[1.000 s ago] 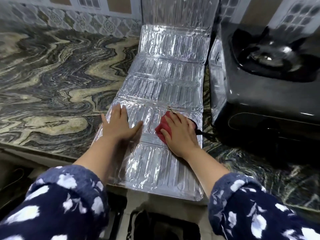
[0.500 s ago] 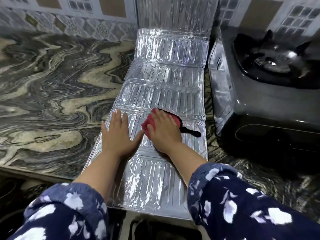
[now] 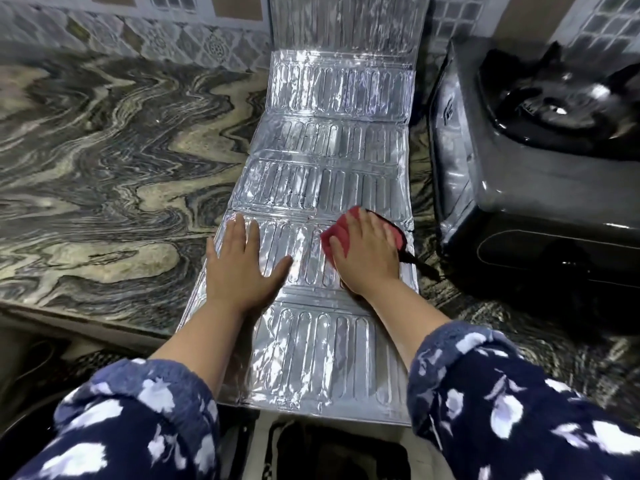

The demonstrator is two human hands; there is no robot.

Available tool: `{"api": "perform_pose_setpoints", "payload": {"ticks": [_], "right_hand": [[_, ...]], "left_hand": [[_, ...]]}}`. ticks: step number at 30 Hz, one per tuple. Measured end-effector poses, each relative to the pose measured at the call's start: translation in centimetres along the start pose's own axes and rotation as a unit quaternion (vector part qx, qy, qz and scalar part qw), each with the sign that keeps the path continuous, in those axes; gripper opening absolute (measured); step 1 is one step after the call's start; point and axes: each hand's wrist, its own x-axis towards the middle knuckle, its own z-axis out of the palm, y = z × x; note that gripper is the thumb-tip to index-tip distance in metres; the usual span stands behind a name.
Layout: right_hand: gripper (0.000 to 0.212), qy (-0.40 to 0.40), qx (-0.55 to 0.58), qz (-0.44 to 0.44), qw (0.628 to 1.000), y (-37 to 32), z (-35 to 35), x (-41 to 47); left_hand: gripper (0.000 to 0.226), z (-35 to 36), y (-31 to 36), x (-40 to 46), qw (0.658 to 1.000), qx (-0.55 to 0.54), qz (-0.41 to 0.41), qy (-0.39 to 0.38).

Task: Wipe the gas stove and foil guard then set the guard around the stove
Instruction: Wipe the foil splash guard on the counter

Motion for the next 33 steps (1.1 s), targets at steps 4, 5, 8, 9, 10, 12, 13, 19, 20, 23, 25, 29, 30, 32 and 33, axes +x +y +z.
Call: {"api": "perform_pose_setpoints", "payload": {"ticks": [4, 5, 8, 9, 10, 12, 13, 19, 20, 23, 25, 29, 30, 32, 33], "right_hand": [[0.059, -0.007, 0.023, -0.057, 0.998, -1.3, 0.2, -1.6], [0.059, -0.006, 0.022, -0.059, 0.998, -1.5, 0.3, -2.2], [0.061, -0.01, 0.02, -0.061, 0.998, -1.7, 0.6, -4.0], [0.064, -0.013, 0.018, -0.055, 0.998, -1.5, 0.7, -4.3], [0.067, -0.015, 0.016, -0.044, 0.999, -1.1, 0.7, -4.3], [0.071, -0.017, 0.009, -0.014, 1.0, -0.2, 0.5, -3.4], [0.073, -0.018, 0.002, -0.003, 1.0, 0.3, 0.4, -2.6], [0.07, -0.045, -0.018, -0.001, 0.999, -0.8, 0.0, 4.1], [0.069, -0.046, -0.02, -0.015, 0.999, -1.9, 0.0, 5.0], [0.064, -0.045, -0.002, -0.074, 0.996, -5.3, 0.4, 6.7], [0.061, -0.046, 0.007, -0.121, 0.992, -6.6, 0.7, 6.6], [0.058, -0.044, 0.004, -0.182, 0.982, -6.3, 1.3, 4.7], [0.057, -0.046, 0.004, -0.19, 0.981, -6.0, 1.4, 4.1], [0.056, -0.051, 0.009, -0.211, 0.976, -5.4, 1.3, 3.0], [0.056, -0.052, 0.015, -0.227, 0.972, -5.0, 1.1, 2.4]], "left_hand": [[0.097, -0.2, -1.5, -1.0, 1.0, 0.012, 0.011, -0.009], [0.097, -0.3, -2.0, -1.2, 1.0, 0.018, 0.017, -0.014], [0.097, -0.6, -2.8, -2.0, 0.999, 0.019, 0.035, -0.022], [0.097, -0.7, -2.9, -2.2, 0.999, 0.017, 0.038, -0.022], [0.097, -0.7, -2.9, -2.4, 0.999, 0.017, 0.039, -0.02], [0.096, -0.8, -2.8, -2.6, 0.999, 0.02, 0.038, -0.02], [0.096, -0.8, -2.8, -2.6, 0.999, 0.022, 0.037, -0.022], [0.096, -0.9, -2.4, -2.8, 0.999, 0.005, 0.029, -0.021], [0.095, -1.0, -2.3, -2.8, 0.999, 0.003, 0.027, -0.022], [0.095, -1.0, -2.1, -2.7, 1.0, -0.005, 0.024, -0.015], [0.094, -1.0, -2.1, -2.7, 1.0, -0.004, 0.023, -0.016], [0.095, -1.0, -2.5, -3.5, 0.999, 0.016, 0.024, -0.026], [0.095, -1.0, -2.5, -3.8, 0.999, 0.021, 0.026, -0.029], [0.096, -0.8, -2.6, -4.6, 0.999, 0.023, 0.027, -0.032], [0.096, -0.8, -2.6, -5.0, 0.999, 0.022, 0.027, -0.032]]}}
